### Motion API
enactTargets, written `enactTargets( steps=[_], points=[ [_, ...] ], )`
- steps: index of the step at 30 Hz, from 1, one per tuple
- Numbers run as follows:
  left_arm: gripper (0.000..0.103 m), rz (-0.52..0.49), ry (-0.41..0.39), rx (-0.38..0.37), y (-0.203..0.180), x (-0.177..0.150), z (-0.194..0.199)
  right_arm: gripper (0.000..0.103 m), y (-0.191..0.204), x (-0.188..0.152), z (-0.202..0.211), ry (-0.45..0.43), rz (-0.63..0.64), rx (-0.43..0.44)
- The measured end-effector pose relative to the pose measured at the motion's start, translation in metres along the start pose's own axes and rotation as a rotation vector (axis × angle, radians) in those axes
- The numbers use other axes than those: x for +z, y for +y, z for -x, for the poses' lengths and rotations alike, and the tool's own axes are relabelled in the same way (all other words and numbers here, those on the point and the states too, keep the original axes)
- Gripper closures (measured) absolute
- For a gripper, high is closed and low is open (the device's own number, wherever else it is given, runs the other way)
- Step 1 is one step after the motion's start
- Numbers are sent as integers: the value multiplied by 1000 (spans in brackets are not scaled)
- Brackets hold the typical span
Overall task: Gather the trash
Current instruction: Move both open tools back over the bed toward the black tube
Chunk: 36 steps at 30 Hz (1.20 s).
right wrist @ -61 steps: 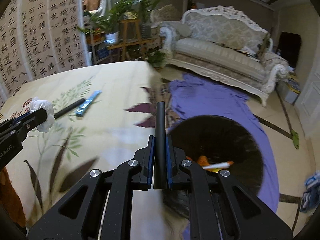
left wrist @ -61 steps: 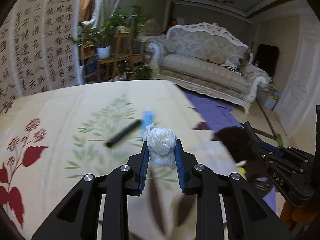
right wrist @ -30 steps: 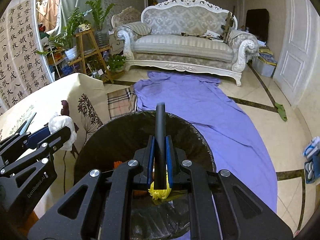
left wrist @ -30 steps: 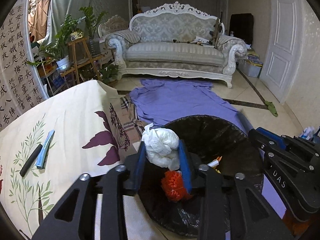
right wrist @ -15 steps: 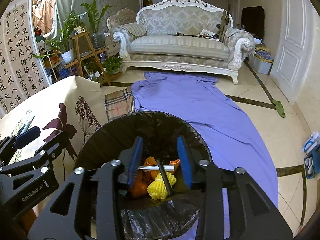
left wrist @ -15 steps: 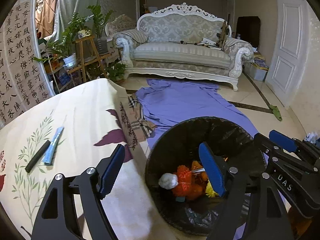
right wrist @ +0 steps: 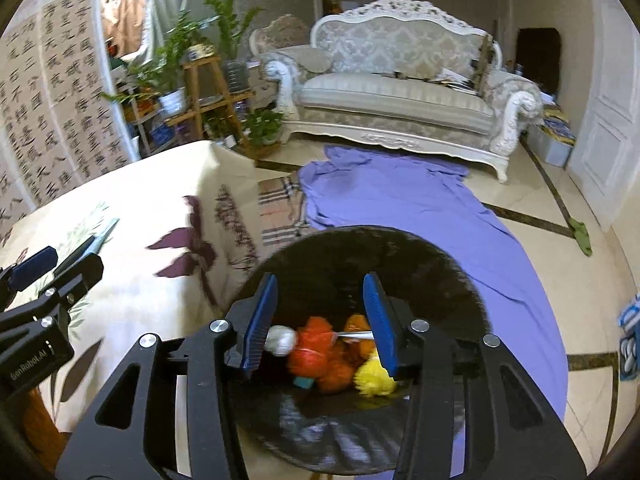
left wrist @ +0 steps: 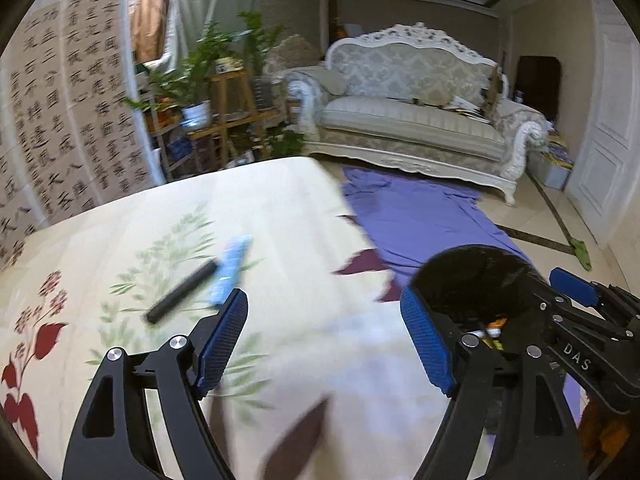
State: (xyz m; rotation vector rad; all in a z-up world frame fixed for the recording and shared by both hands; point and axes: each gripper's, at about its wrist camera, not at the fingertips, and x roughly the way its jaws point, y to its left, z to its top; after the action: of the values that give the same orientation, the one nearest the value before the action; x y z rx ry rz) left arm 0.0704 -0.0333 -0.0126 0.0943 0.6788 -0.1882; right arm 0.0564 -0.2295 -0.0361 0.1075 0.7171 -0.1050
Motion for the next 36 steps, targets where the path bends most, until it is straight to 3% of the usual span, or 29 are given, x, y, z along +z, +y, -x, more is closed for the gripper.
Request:
enactTargets(
  steps=[6,14,24,27,32,34,36],
  points=[
    [27,37,16,112,55,-3,-11,59,52,5,-6,14,81,77],
    [27,72,66,186,103,-8,-33,59,99,7,-22,61,154,128],
    [30,51,209,73,123,-2,-70,59,130,11,-41,108,208,152],
    [43,52,227,39,128,-1,-76,59,137,13,-43,109,218,155],
    [79,21,198,53,129,-4,-71,57,152,17,-49,112,231,166],
    [89,35,195,60,132,-6,-69,56,157,18,-51,115,234,177],
    [89,59,194,49,136,-7,-68,55,165,20,-54,120,232,193]
  ],
)
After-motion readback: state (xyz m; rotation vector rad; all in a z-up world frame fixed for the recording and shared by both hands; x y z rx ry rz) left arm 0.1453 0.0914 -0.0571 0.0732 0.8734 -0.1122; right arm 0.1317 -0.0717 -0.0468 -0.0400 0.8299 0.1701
